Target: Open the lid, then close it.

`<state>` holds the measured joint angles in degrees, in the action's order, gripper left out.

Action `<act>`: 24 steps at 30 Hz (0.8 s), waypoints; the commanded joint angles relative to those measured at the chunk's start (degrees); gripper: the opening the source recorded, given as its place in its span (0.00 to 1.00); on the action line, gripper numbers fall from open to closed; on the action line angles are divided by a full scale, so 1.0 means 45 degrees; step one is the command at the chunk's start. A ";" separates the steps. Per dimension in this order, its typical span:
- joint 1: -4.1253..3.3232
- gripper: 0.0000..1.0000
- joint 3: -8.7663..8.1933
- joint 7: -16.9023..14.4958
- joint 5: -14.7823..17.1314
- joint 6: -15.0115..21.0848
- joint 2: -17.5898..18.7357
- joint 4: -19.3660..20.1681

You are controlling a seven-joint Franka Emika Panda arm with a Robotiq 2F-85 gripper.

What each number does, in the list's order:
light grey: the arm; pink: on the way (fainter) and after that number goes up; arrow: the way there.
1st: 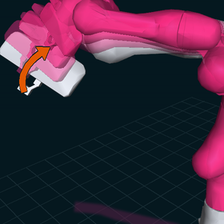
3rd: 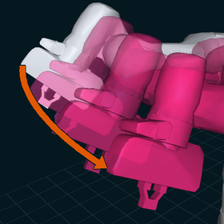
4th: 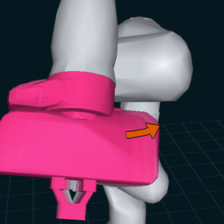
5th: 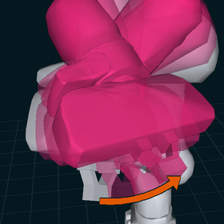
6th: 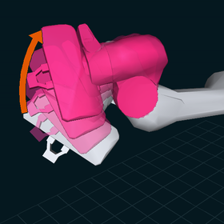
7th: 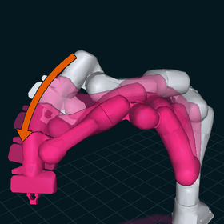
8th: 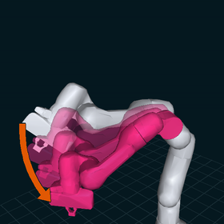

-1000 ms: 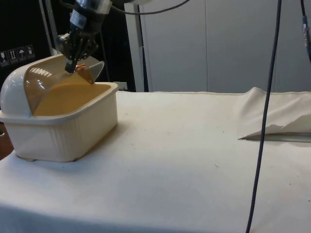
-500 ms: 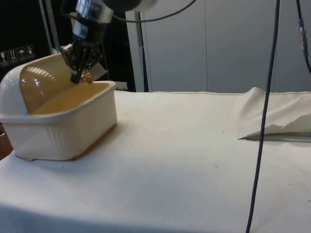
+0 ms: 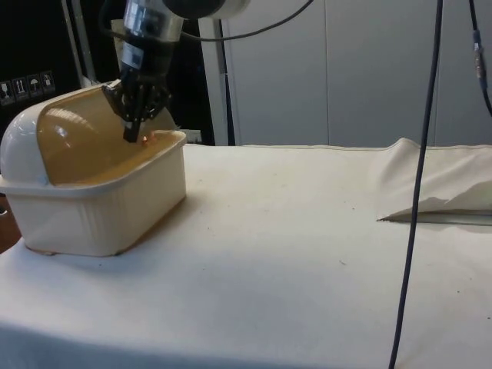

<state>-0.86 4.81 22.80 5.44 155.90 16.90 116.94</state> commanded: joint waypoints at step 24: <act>0.0000 0.00 0.0064 0.0051 0.0191 -0.2190 -0.1413 0.1668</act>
<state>-0.86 5.10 23.03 6.30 146.05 10.54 124.45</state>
